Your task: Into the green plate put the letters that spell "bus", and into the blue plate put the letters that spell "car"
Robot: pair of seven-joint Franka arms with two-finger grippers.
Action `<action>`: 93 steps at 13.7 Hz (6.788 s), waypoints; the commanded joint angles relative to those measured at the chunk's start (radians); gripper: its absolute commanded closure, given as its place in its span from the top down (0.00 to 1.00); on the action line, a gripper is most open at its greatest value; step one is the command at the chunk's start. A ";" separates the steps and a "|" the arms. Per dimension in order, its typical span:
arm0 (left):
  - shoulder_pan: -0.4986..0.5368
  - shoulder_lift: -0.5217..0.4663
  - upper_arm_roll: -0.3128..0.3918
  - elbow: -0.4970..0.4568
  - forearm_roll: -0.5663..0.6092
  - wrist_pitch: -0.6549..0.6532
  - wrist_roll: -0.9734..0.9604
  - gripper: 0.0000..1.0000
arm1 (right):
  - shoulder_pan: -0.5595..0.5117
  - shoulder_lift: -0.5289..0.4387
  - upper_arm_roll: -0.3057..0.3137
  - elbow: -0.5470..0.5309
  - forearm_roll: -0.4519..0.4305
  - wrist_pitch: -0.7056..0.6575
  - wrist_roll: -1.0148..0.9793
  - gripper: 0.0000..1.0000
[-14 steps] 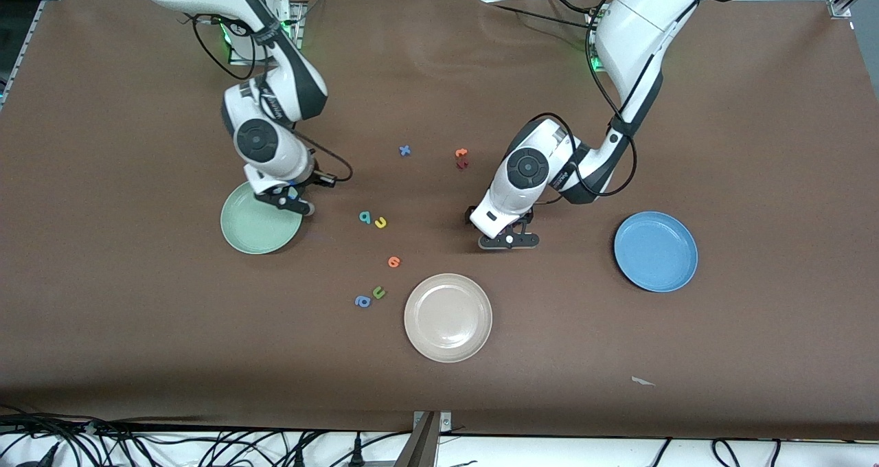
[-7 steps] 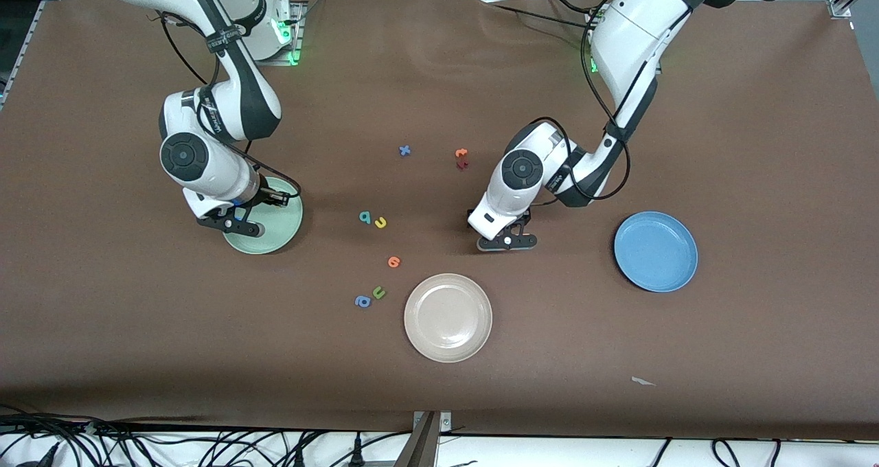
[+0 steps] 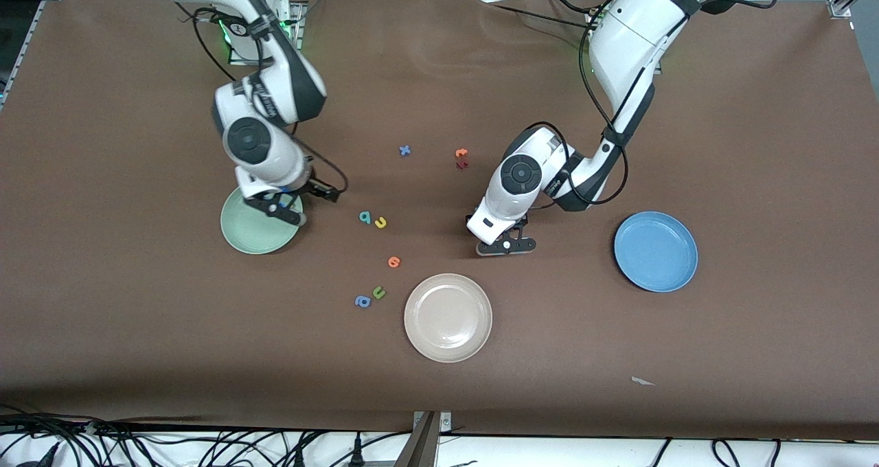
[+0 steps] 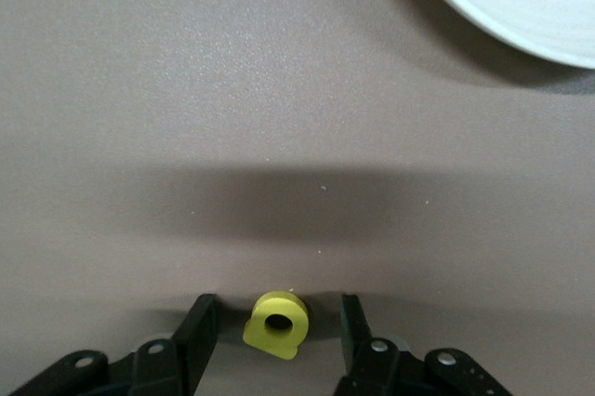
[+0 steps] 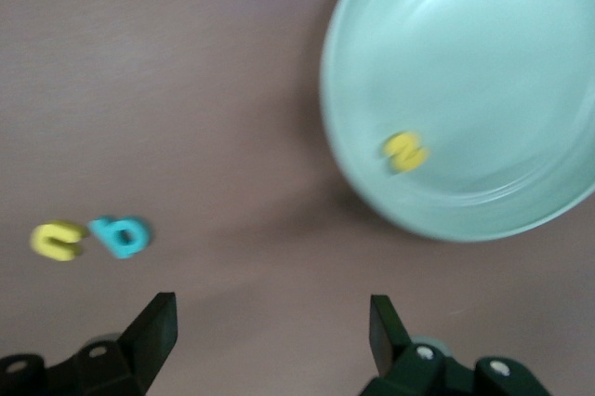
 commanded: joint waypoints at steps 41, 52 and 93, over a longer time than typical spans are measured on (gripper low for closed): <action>0.498 -0.231 -0.113 -0.085 -0.048 -0.360 0.555 1.00 | 0.002 0.102 -0.246 0.184 0.111 -0.219 0.111 0.91; 0.308 -0.196 -0.267 -0.327 0.182 0.019 -0.312 1.00 | 0.133 0.187 -0.133 0.207 0.199 0.033 0.523 0.99; 0.216 -0.087 -0.231 -0.251 0.196 0.024 -0.448 0.31 | 0.238 0.034 -0.535 0.141 0.256 -0.304 -0.228 1.00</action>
